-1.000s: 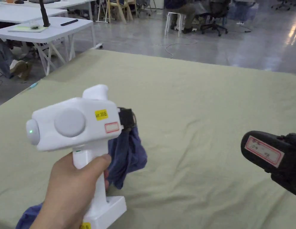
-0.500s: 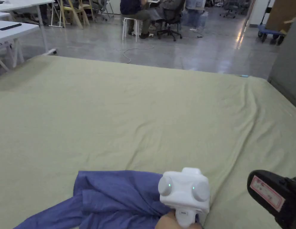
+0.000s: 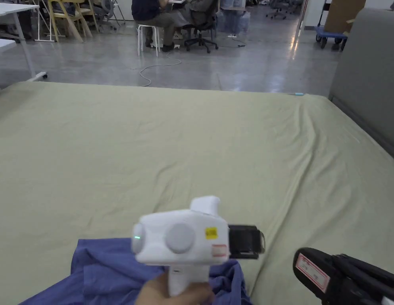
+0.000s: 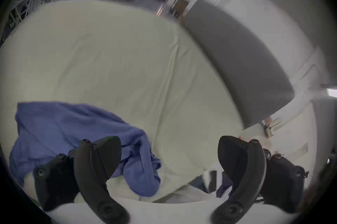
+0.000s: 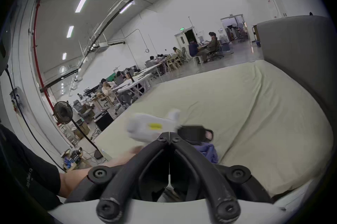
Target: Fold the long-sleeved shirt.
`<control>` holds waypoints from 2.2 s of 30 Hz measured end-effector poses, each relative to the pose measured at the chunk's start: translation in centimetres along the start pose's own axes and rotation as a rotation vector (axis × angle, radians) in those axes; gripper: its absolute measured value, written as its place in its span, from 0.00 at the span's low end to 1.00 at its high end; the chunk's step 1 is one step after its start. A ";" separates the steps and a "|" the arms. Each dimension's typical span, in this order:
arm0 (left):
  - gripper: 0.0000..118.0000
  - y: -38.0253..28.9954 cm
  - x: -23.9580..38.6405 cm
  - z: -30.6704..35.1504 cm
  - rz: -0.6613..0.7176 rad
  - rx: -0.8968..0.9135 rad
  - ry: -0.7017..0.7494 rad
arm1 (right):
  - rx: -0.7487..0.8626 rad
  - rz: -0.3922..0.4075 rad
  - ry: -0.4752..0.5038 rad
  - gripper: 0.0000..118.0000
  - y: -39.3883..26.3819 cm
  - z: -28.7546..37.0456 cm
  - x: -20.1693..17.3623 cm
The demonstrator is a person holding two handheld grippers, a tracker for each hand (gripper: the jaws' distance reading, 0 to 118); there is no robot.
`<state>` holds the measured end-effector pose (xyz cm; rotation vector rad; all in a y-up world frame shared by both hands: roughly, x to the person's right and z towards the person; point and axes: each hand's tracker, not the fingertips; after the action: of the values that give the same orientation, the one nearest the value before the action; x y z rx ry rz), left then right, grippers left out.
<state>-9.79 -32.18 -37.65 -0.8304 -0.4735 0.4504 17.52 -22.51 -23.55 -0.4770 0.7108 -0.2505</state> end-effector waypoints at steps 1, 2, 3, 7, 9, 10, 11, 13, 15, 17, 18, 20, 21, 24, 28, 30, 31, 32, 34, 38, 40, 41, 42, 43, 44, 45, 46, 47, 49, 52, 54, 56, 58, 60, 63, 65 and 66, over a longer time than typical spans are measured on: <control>0.94 -0.1 -0.6 2.3 0.005 0.022 0.003 | -0.008 -0.005 0.008 0.00 -0.1 -0.7 0.1; 0.94 -0.6 -2.0 4.0 0.004 0.010 0.022 | -0.020 -0.011 0.011 0.00 -0.3 -1.6 0.3; 0.92 -1.0 -3.3 5.2 -0.002 -0.020 0.077 | -0.034 -0.020 0.008 0.00 -0.5 -2.6 0.2; 0.00 -5.6 -9.6 7.5 0.020 -0.119 0.440 | -0.139 -0.109 -0.059 0.00 -1.8 -6.9 0.9; 0.00 -7.5 -12.9 8.2 0.139 -0.134 0.455 | -0.173 -0.171 -0.051 0.00 -2.6 -8.4 1.5; 0.00 -7.9 -14.5 8.7 0.217 -0.131 0.403 | -0.193 -0.204 -0.043 0.00 -3.0 -9.1 2.0; 0.00 -7.8 -15.9 9.1 0.280 -0.104 0.365 | -0.212 -0.224 -0.038 0.00 -3.3 -9.7 2.3; 0.00 -5.9 -17.9 9.9 0.302 -0.041 0.423 | -0.234 -0.228 -0.051 0.00 -3.7 -10.7 2.7; 0.06 -2.7 -19.0 10.0 0.237 0.065 0.505 | -0.256 -0.216 -0.074 0.00 -3.9 -11.5 3.0; 0.76 0.3 -22.1 8.1 0.175 0.091 0.580 | -0.271 -0.210 -0.087 0.00 -4.0 -12.1 3.2; 0.99 1.4 -23.8 6.9 0.175 0.031 0.637 | -0.277 -0.211 -0.093 0.00 -4.0 -12.3 3.4; 0.95 2.5 -25.7 4.1 0.154 0.001 0.735 | -0.289 -0.217 -0.114 0.00 -4.1 -12.7 3.8; 0.95 2.8 -27.0 2.6 0.161 -0.057 0.768 | -0.297 -0.218 -0.130 0.00 -4.1 -12.8 4.1; 0.74 2.7 -31.0 -2.1 0.163 -0.232 0.807 | -0.343 -0.200 -0.212 0.00 -4.4 -13.3 5.1; 0.35 2.6 -28.9 -2.9 -0.021 -0.283 0.816 | -0.491 -0.158 -0.338 0.00 -4.9 -14.9 7.0; 0.02 3.7 -27.3 -2.2 -0.052 -0.235 0.758 | -0.562 -0.143 -0.347 0.34 -5.1 -16.5 7.9; 0.02 3.9 -26.6 -1.2 -0.007 -0.209 0.695 | -0.591 -0.113 -0.347 0.75 -5.1 -17.6 8.6; 0.02 4.5 -26.1 -0.7 0.001 -0.204 0.702 | -0.646 -0.124 -0.364 1.00 -5.4 -19.3 9.2; 0.02 5.4 -25.2 0.4 0.013 -0.156 0.675 | -0.574 -0.152 -0.337 0.98 -6.4 -21.6 10.1; 0.02 6.4 -22.7 2.8 0.031 -0.107 0.627 | -0.811 -0.194 -0.449 0.91 -9.3 -26.7 12.9; 0.02 7.5 -22.4 4.0 0.032 -0.063 0.622 | -0.902 -0.199 -0.454 0.71 -11.1 -27.9 13.8; 0.02 8.0 -22.1 4.7 0.032 -0.046 0.615 | -0.913 -0.242 -0.377 0.36 -11.7 -28.1 14.0; 0.02 8.4 -21.7 5.3 0.032 -0.034 0.609 | -0.865 -0.259 -0.375 0.21 -11.0 -27.5 13.5; 0.02 9.1 -21.5 5.9 0.032 -0.009 0.596 | -0.834 -0.156 -0.410 0.20 -9.7 -26.7 12.8; 0.02 9.7 -21.0 6.7 0.039 0.017 0.571 | -0.799 -0.113 -0.382 0.18 -8.4 -25.6 12.3; 0.02 10.4 -20.6 7.5 0.047 0.040 0.549 | -0.736 -0.097 -0.387 0.17 -6.8 -24.3 11.8; 0.02 11.4 -20.0 8.6 0.054 0.064 0.525 | -0.686 -0.047 -0.395 0.16 -4.0 -23.6 10.5; 0.02 12.5 -19.5 9.5 0.061 0.095 0.508 | -0.647 -0.002 -0.382 0.16 -1.4 -22.9 9.8; 0.02 15.6 -18.2 11.6 0.067 0.149 0.481 | -0.558 0.050 -0.352 0.16 3.8 -21.9 8.7; 0.02 21.4 -15.9 15.1 0.027 0.256 0.477 | -0.479 0.182 -0.342 0.16 12.5 -22.9 7.2; 0.02 25.8 -14.4 17.4 -0.049 0.341 0.534 | -0.412 0.294 -0.385 0.16 18.1 -23.8 6.1; 0.02 29.9 -13.7 19.8 -0.057 0.401 0.582 | -0.361 0.406 -0.449 0.16 23.4 -25.1 5.2; 0.02 34.0 -13.6 22.7 -0.004 0.483 0.585 | -0.303 0.435 -0.505 0.16 28.7 -26.2 4.7; 0.02 37.2 -13.5 24.6 0.049 0.574 0.581 | -0.286 0.459 -0.535 0.16 33.1 -27.6 4.6; 0.02 41.6 -13.5 25.5 0.025 0.598 0.622 | -0.265 0.440 -0.559 0.16 39.0 -29.5 5.0; 0.02 43.9 -13.4 24.8 -0.001 0.578 0.639 | -0.244 0.449 -0.577 0.16 41.8 -30.9 5.2; 0.02 45.0 -13.5 24.2 0.002 0.566 0.649 | -0.244 0.460 -0.601 0.16 43.0 -31.7 5.6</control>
<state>-42.87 1.33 -61.60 -0.3862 0.2543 0.2704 2.79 1.98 -69.02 -0.5697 0.2435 0.4071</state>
